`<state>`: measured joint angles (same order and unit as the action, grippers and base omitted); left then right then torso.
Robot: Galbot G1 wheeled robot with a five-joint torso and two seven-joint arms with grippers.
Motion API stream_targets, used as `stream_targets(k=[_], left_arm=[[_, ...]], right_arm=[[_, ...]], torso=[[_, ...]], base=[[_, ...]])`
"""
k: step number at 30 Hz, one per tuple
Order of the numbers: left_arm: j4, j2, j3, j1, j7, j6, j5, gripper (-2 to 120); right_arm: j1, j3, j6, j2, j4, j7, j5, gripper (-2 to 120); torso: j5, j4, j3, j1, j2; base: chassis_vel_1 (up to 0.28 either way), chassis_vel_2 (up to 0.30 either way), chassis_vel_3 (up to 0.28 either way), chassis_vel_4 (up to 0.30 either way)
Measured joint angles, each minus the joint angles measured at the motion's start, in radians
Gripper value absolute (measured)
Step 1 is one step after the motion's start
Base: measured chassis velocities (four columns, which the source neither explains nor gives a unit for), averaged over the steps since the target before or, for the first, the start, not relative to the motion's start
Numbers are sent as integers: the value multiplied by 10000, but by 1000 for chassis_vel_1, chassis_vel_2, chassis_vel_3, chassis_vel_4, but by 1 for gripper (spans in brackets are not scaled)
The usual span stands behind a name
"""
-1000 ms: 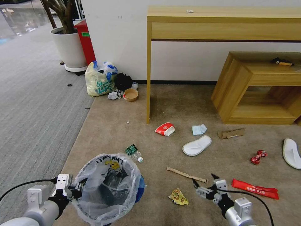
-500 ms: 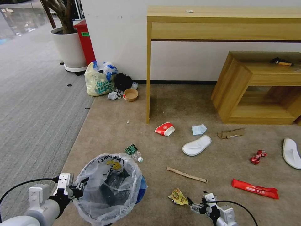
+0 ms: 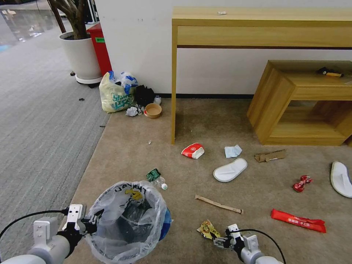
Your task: Pick up the trash bin and place the garbage on the floor into it.
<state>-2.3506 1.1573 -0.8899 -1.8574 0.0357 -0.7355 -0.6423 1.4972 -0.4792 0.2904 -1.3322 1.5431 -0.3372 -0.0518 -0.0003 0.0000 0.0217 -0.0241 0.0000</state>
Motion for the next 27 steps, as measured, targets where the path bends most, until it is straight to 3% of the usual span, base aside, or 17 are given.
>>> stream_targets(k=[11, 17, 27], left_arm=[[-26, 47, 124, 68, -52, 0, 149, 0], [-57, 95, 105, 59, -73, 0, 148, 0], [-88, 120, 115, 57, -46, 0, 150, 0]], right_arm=[[-402, 321, -204, -8, -584, -92, 138, 68], [-555, 467, -230, -25, -759, -71, 173, 39], [-664, 487, -193, -79, -972, 76, 168, 6]], torso=[[-1, -1, 0, 0, 0], [-1, -1, 0, 0, 0], [-1, 0, -1, 0, 0]], base=[[0, 0, 0, 0], [0, 0, 0, 0], [0, 0, 0, 0]])
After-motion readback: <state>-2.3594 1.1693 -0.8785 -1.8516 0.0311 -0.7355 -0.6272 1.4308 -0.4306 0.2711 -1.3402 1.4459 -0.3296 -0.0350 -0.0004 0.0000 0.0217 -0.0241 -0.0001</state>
